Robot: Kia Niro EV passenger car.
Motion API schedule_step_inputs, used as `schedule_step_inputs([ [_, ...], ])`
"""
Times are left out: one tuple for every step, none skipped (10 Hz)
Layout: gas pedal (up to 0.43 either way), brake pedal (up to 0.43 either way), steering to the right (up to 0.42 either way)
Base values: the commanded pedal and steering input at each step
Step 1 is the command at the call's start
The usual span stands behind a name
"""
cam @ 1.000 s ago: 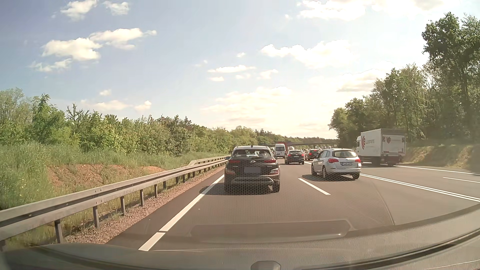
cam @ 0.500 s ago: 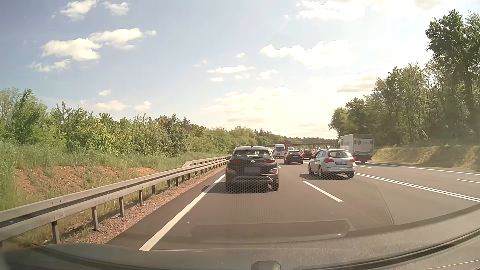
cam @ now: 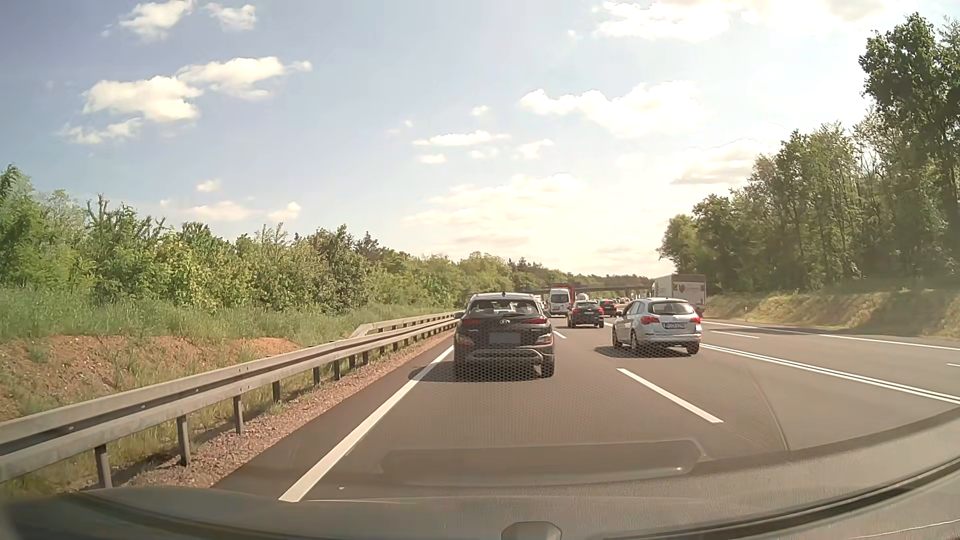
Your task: Follow the waypoints while adhering to traffic rules and regulations
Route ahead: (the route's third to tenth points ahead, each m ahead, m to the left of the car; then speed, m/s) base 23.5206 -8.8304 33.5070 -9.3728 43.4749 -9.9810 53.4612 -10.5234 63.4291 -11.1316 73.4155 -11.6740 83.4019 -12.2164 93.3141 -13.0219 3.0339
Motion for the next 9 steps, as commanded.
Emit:
schedule_step_inputs([
  [0.039, 0.0, 0.003],
  [0.039, 0.0, 0.003],
  [0.047, 0.0, 0.003],
  [0.047, 0.0, 0.003],
  [0.047, 0.0, 0.003],
  [0.047, 0.0, 0.002],
  [0.047, 0.0, 0.002],
  [0.047, 0.0, 0.002],
  [0.047, 0.0, 0.002],
])
